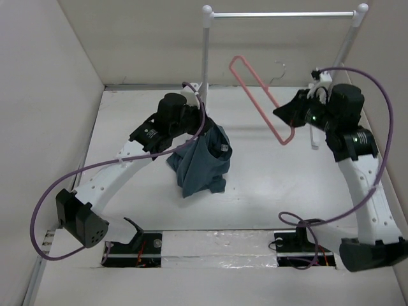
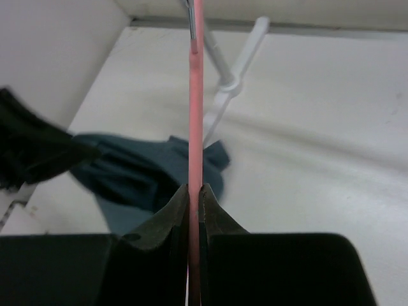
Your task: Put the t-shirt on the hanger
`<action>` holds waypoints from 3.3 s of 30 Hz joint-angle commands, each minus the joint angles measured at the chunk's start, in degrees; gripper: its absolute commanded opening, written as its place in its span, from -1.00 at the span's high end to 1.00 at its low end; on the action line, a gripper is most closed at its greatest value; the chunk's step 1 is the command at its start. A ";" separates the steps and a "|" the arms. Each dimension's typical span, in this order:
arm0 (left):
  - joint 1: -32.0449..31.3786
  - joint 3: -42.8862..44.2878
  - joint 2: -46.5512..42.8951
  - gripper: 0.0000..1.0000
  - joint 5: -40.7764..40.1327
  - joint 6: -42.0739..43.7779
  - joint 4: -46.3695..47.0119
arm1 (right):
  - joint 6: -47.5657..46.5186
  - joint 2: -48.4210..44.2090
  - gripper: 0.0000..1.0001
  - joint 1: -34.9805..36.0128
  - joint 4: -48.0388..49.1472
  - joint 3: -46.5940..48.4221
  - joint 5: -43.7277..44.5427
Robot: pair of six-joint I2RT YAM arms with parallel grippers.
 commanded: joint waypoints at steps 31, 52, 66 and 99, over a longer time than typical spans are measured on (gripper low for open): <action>4.01 15.88 6.90 1.00 3.35 -0.96 1.83 | 7.77 -18.84 1.00 23.86 -9.54 -19.79 6.11; 4.01 23.08 5.93 1.00 -3.16 3.69 -4.41 | 8.66 -17.69 1.00 31.52 -13.13 -13.82 21.60; 1.20 21.15 0.22 1.00 10.90 3.08 -2.48 | 12.17 -4.43 1.00 38.12 4.35 -15.23 25.23; 1.20 28.26 -6.83 -0.34 1.79 0.19 -11.01 | 7.34 3.50 1.00 41.81 68.26 -15.84 34.43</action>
